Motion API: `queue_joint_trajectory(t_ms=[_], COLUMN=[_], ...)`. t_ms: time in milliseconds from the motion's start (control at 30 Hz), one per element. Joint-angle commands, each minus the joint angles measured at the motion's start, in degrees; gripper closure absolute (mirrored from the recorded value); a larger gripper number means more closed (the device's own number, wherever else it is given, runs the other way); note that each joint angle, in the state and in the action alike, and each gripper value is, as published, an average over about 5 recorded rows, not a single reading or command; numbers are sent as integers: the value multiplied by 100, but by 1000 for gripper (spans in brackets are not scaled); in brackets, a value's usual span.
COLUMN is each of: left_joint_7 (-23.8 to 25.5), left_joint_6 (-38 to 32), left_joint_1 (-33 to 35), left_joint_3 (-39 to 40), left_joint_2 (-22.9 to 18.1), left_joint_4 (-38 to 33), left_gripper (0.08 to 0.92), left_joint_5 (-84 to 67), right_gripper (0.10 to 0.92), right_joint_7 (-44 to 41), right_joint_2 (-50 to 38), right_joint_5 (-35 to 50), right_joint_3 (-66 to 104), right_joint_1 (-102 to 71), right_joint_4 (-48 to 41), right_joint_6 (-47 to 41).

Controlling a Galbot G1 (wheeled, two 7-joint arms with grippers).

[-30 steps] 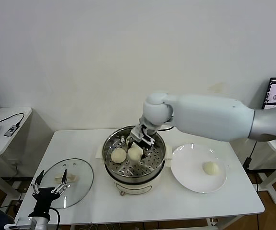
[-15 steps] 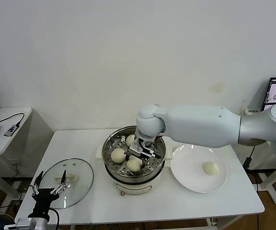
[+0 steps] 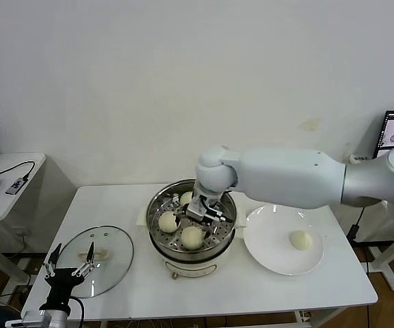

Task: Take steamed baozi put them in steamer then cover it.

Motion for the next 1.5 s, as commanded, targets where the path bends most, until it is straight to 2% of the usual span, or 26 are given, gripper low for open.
queue_joint_trajectory(t_ms=[33, 300, 433, 600, 833, 1067, 1500], left_joint_7=[3, 11, 15, 19, 28, 26, 29], left_joint_6=[8, 31, 44, 56, 106, 184, 161], left_joint_1=[1, -31, -83, -118, -93, -67, 21], left_joint_3=[-3, 12, 92, 208, 317, 365, 383], left_joint_2=[23, 86, 106, 153, 260, 268, 179], left_joint_4=[-2, -35, -22, -26, -90, -156, -180], left_gripper=[177, 177, 177, 177, 177, 177, 177], left_joint_5=[-1, -17, 3, 28, 17, -38, 14], right_gripper=[203, 203, 203, 203, 203, 203, 203], right_joint_7=[-220, -604, -600, -528, -437, -375, -75], right_joint_2=[-352, -1470, -2241, -3265, -4184, -4483, -4093], right_joint_5=[167, 466, 480, 188, -551, -1112, -1543], right_joint_3=[318, 883, 917, 927, 2123, 3373, 3555], right_joint_1=[222, 435, 437, 184, -1587, -3397, -3893], right_joint_4=[64, -50, 173, 480, 268, 92, -283], right_joint_6=[-391, -1849, -2362, -2537, -2163, -2018, -2050])
